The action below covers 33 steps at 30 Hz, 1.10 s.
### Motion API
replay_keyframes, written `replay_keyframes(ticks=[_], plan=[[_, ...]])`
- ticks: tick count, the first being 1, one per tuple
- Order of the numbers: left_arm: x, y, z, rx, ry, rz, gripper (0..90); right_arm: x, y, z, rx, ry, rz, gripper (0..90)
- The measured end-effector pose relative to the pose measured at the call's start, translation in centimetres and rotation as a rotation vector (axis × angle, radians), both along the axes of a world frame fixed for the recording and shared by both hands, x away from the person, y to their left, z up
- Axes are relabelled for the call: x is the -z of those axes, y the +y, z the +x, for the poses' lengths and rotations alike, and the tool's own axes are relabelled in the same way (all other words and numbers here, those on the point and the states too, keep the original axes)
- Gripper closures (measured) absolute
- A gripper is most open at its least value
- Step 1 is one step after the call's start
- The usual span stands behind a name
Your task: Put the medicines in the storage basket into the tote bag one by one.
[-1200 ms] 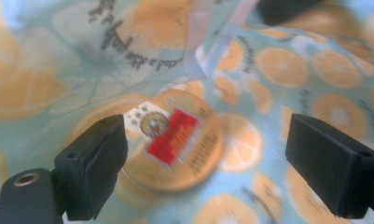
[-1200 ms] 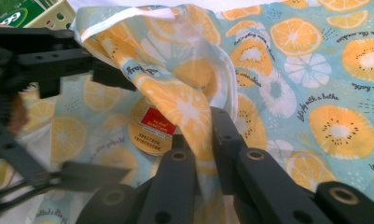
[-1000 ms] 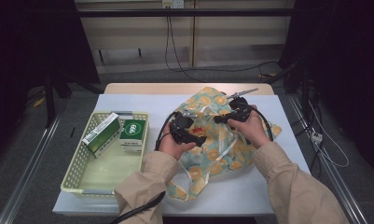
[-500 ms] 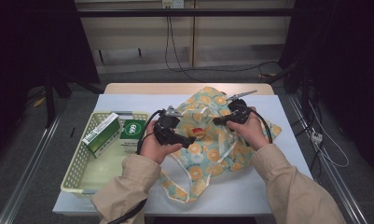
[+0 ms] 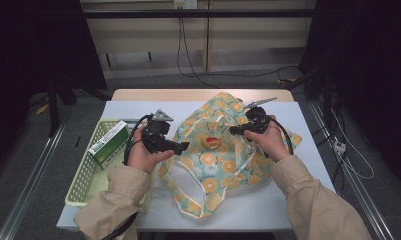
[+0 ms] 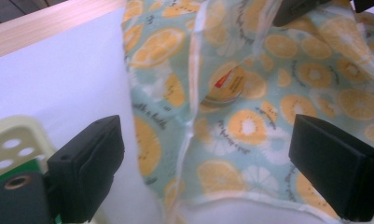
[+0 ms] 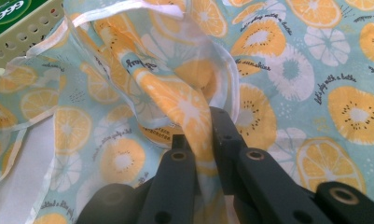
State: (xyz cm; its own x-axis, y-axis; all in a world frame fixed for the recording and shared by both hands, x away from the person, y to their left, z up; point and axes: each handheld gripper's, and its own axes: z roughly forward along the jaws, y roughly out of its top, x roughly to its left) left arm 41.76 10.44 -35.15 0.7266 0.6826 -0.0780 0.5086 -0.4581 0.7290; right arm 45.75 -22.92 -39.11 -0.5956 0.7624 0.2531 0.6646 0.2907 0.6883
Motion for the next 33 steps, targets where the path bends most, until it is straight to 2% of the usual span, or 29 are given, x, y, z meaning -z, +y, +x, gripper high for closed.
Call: replay_keyframes(ticks=[1,5,11,20,22,24,25,33], plan=[[0.0,0.3,0.0,-0.017,0.001,-0.009,9.7,0.0,0.0,0.0,-0.001,0.001,0.0,87.5],[-0.2,1.8,0.3,-0.044,-0.001,0.003,9.6,0.0,0.1,-0.1,-0.004,-0.001,0.0,87.5],[-0.2,3.6,0.3,-0.069,-0.006,0.005,9.6,0.0,0.0,-0.1,-0.002,-0.001,0.001,87.5],[0.5,6.0,0.5,-0.127,0.005,0.019,8.6,0.0,0.0,-0.2,-0.004,0.0,0.001,87.5],[0.7,6.5,0.7,-0.14,0.004,0.032,8.4,0.0,0.0,-0.2,-0.006,-0.001,0.0,87.5],[1.0,6.9,0.8,-0.165,0.015,0.015,8.4,-0.1,0.0,-0.2,-0.007,-0.001,0.001,87.5],[1.1,7.2,0.8,-0.164,0.01,0.04,8.4,-0.1,0.0,-0.2,-0.008,-0.001,0.001,87.5],[2.0,8.3,1.3,-0.215,0.01,0.086,8.4,-0.1,0.0,-0.2,-0.003,-0.002,0.002,87.5]])
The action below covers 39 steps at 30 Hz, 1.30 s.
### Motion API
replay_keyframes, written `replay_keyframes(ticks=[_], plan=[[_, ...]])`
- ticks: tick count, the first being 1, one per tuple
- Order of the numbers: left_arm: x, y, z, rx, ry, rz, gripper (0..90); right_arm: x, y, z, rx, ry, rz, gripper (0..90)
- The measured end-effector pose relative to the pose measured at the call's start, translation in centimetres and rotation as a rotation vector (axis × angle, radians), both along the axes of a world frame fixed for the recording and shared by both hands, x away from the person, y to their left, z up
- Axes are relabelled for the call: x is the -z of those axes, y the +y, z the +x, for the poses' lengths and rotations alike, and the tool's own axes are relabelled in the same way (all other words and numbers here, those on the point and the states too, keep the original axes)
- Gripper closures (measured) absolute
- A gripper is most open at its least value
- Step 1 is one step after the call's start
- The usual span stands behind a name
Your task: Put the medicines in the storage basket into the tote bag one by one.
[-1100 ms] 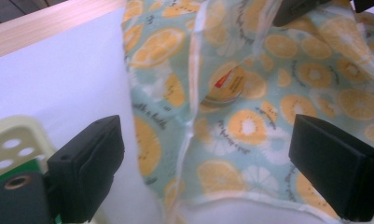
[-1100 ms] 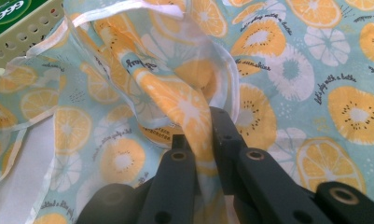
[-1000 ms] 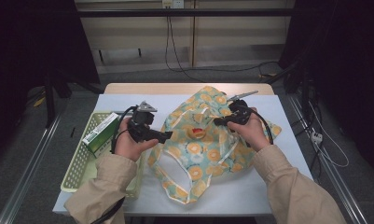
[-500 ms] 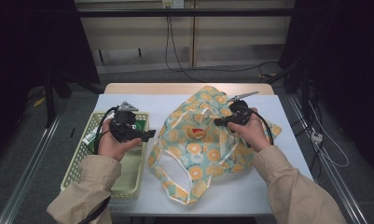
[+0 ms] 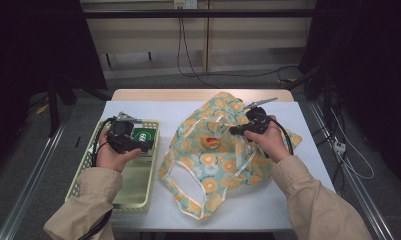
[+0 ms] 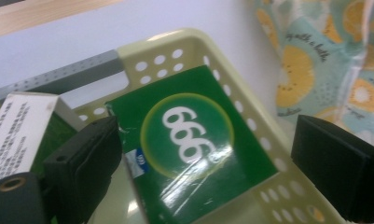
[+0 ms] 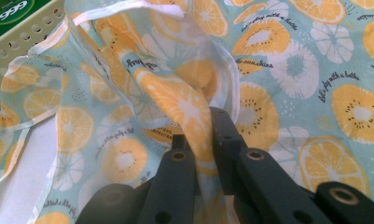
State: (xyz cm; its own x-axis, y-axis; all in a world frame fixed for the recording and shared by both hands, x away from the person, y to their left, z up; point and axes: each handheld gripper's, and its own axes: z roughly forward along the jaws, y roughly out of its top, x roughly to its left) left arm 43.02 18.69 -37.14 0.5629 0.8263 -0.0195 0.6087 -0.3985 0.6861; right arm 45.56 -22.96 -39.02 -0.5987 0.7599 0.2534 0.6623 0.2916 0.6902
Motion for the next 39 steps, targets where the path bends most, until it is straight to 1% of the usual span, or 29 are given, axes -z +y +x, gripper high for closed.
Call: replay_keyframes(ticks=[2,5,7,8,10,12,13,15,17,18,20,21,23,24,25,27,29,30,31,32,33,34,35,36,37,38,39], plan=[[0.2,0.1,0.1,-0.007,0.003,-0.004,8.4,0.0,0.0,0.0,0.0,-0.002,0.0,87.4],[0.4,0.0,0.1,-0.007,0.006,0.014,8.4,0.0,0.0,0.0,0.0,-0.001,0.001,87.4],[0.6,0.0,0.1,-0.012,0.01,0.006,8.0,0.0,0.0,0.0,-0.001,-0.001,0.002,87.4],[0.7,-0.1,0.1,-0.008,0.018,0.006,8.0,0.0,0.0,0.0,-0.002,-0.001,0.001,87.4],[0.9,-0.1,0.2,-0.002,0.022,0.013,7.8,0.0,0.0,0.0,-0.002,0.0,0.003,87.4],[1.0,-0.2,0.2,-0.004,0.029,-0.001,7.1,0.0,0.0,0.0,-0.001,-0.002,0.004,87.4],[1.1,-0.3,0.3,-0.006,0.029,0.002,7.2,0.0,0.0,0.0,-0.001,-0.001,0.004,87.4],[1.3,-0.4,0.3,-0.001,0.025,0.026,5.9,0.0,-0.1,0.0,-0.001,-0.002,0.004,87.3],[1.2,-0.4,0.3,-0.002,0.025,0.025,6.0,0.0,-0.1,0.0,-0.001,-0.003,0.005,87.4],[1.3,-0.4,0.3,-0.011,0.021,0.024,6.5,0.0,-0.1,0.0,-0.002,-0.003,0.005,87.3],[1.3,-0.2,0.3,-0.013,0.023,0.015,6.5,-0.1,-0.1,0.0,0.0,-0.002,0.004,87.3],[1.3,-0.1,0.3,-0.017,0.027,0.018,6.5,-0.1,-0.2,0.0,-0.001,-0.002,0.004,87.3],[1.2,0.1,0.3,-0.038,0.036,0.044,6.8,-0.1,-0.2,-0.1,-0.001,-0.003,0.003,87.3],[1.3,0.3,0.3,-0.045,0.037,0.045,6.8,-0.1,-0.2,-0.1,-0.002,-0.003,0.004,87.3],[1.3,0.5,0.3,-0.057,0.047,0.038,6.7,-0.1,-0.2,-0.1,-0.002,-0.003,0.002,87.2],[1.4,0.9,0.3,-0.064,0.052,0.025,6.9,-0.1,-0.1,-0.1,-0.004,-0.004,-0.001,87.1],[1.5,1.0,0.3,-0.076,0.059,0.023,7.0,-0.1,-0.1,-0.1,-0.003,-0.005,0.0,87.2],[1.7,0.9,0.4,-0.078,0.054,0.024,6.6,-0.1,-0.1,-0.1,-0.002,-0.005,0.0,87.2],[1.8,0.7,0.4,-0.072,0.057,0.025,6.7,-0.1,-0.1,0.0,-0.002,-0.005,0.001,87.1],[1.9,0.4,0.5,-0.067,0.053,0.04,6.9,0.0,-0.1,0.0,-0.002,-0.005,0.002,87.2],[2.1,0.2,0.6,-0.065,0.051,0.043,5.5,0.0,0.0,0.0,-0.003,-0.004,0.001,87.2],[2.3,0.1,0.8,-0.061,0.054,0.034,4.2,0.0,0.0,0.0,-0.005,-0.001,0.001,87.2],[2.5,0.1,0.9,-0.064,0.064,0.032,4.6,0.1,0.1,0.0,-0.007,-0.001,0.0,87.1],[2.7,0.1,1.0,-0.064,0.067,0.036,6.0,0.1,0.1,0.0,-0.007,-0.001,-0.001,87.1],[2.9,0.0,1.1,-0.071,0.079,0.028,6.1,0.1,0.1,0.0,-0.006,-0.001,0.0,87.2],[3.0,0.0,1.2,-0.066,0.079,0.043,6.5,0.1,0.1,0.0,-0.007,-0.001,0.001,87.1],[3.2,-0.1,1.2,-0.073,0.078,0.045,7.9,0.1,0.1,0.0,-0.007,-0.001,0.002,87.1]])
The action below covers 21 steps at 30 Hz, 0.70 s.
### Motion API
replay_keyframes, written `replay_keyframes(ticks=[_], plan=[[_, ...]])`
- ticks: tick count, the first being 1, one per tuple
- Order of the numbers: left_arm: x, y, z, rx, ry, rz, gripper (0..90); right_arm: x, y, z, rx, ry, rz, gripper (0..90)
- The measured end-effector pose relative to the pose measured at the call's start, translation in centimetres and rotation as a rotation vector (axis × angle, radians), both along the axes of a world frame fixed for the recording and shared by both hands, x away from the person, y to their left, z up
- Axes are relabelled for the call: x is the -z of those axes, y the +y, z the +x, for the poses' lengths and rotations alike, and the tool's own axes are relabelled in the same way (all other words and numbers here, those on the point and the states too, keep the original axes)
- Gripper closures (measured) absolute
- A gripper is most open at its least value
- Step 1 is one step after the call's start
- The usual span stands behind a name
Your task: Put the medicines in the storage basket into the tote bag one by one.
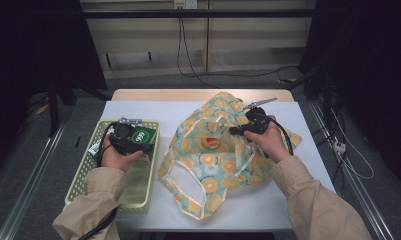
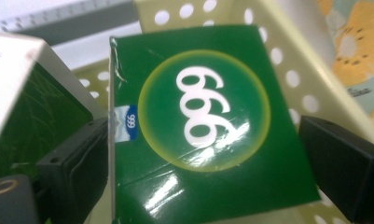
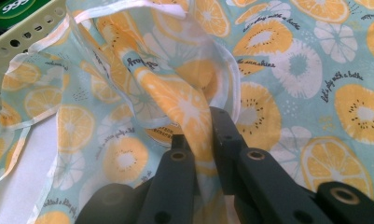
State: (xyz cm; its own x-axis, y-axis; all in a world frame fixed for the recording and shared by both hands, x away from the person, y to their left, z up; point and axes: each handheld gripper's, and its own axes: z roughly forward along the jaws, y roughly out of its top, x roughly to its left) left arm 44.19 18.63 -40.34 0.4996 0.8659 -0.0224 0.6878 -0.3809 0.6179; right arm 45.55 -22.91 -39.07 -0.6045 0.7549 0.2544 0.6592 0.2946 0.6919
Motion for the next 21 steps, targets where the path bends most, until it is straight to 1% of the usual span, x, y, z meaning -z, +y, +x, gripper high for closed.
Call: replay_keyframes(ticks=[3,6,7,9,10,12,13,17,21], plan=[[0.2,0.2,0.0,-0.014,0.013,-0.023,9.8,0.0,-0.1,0.0,0.001,-0.002,0.001,87.2],[0.1,0.4,-0.1,-0.021,0.019,-0.025,12.8,0.1,-0.2,0.0,0.001,0.003,0.0,87.2],[0.0,0.4,-0.2,-0.025,0.015,-0.025,13.8,0.1,-0.2,0.0,0.003,0.003,0.0,87.1],[-0.2,0.5,-0.3,-0.025,0.016,-0.017,15.7,0.1,-0.3,0.0,0.003,0.002,0.003,87.2],[-0.2,0.5,-0.4,-0.035,0.016,-0.023,16.0,0.2,-0.3,0.0,0.003,0.003,0.004,87.1],[-0.5,0.8,-0.5,-0.031,0.032,-0.039,16.6,0.2,-0.3,0.0,0.003,0.004,0.004,87.2],[-0.6,0.8,-0.6,-0.037,0.034,-0.048,16.9,0.2,-0.3,0.0,0.002,0.004,0.004,87.2],[-1.4,1.2,-0.9,-0.022,0.046,-0.056,17.3,0.2,-0.3,0.0,0.004,0.003,0.004,87.2],[-2.3,1.7,-1.3,-0.013,0.045,-0.064,17.7,0.2,-0.2,0.0,0.003,0.003,0.005,87.2]])
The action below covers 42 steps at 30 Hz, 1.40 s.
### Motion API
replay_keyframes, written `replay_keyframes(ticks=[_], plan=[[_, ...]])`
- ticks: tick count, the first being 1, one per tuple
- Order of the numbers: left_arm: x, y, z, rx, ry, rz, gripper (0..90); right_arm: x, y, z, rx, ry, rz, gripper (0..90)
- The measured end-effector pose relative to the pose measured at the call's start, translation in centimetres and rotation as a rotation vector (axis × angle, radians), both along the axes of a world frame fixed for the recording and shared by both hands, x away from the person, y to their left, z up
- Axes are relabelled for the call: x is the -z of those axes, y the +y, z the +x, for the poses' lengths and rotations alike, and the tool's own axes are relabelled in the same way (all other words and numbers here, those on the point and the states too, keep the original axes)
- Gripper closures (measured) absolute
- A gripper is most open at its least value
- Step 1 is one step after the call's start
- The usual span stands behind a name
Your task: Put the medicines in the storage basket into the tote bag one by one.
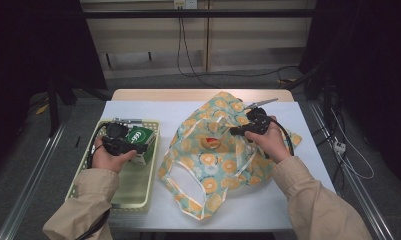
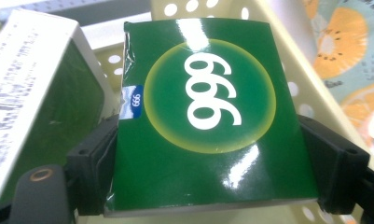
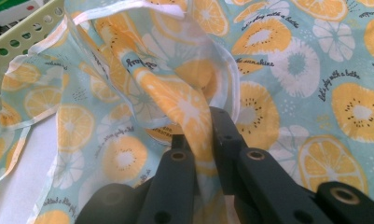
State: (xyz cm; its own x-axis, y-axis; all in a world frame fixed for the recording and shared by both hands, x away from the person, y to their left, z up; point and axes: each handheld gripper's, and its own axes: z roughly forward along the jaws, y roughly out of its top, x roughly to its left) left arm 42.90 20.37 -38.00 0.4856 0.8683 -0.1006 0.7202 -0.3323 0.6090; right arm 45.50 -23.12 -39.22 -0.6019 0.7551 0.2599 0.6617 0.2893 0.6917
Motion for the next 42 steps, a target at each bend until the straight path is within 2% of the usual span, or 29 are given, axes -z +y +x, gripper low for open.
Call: replay_keyframes(ticks=[6,12,18,22,24,25,32,42], plan=[[-1.5,0.7,-0.6,0.015,-0.006,-0.019,17.8,-0.1,-0.1,0.0,0.006,-0.001,0.004,87.2],[-3.3,1.5,-1.0,0.028,-0.026,-0.019,17.9,-0.3,-0.3,-0.1,0.008,-0.002,0.003,87.2],[-5.3,1.8,-1.4,0.04,-0.062,-0.029,18.0,-0.3,-0.3,-0.1,0.01,-0.001,0.002,87.2],[-6.5,1.9,-1.6,0.028,-0.098,-0.051,18.1,-0.3,-0.3,-0.1,0.008,0.0,0.002,87.2],[-7.0,1.7,-1.7,0.04,-0.103,-0.065,18.1,-0.3,-0.3,-0.1,0.007,0.003,0.002,87.2],[-7.3,1.5,-1.7,0.052,-0.1,-0.072,18.1,-0.2,-0.3,-0.1,0.008,0.003,0.003,87.2],[-9.2,-0.7,-2.1,0.108,-0.147,-0.08,18.1,-0.1,-0.2,0.1,0.007,0.008,0.007,87.2],[-10.0,-5.1,-2.5,0.225,-0.161,-0.112,18.1,-0.1,-0.4,0.1,0.006,0.009,0.017,87.2]])
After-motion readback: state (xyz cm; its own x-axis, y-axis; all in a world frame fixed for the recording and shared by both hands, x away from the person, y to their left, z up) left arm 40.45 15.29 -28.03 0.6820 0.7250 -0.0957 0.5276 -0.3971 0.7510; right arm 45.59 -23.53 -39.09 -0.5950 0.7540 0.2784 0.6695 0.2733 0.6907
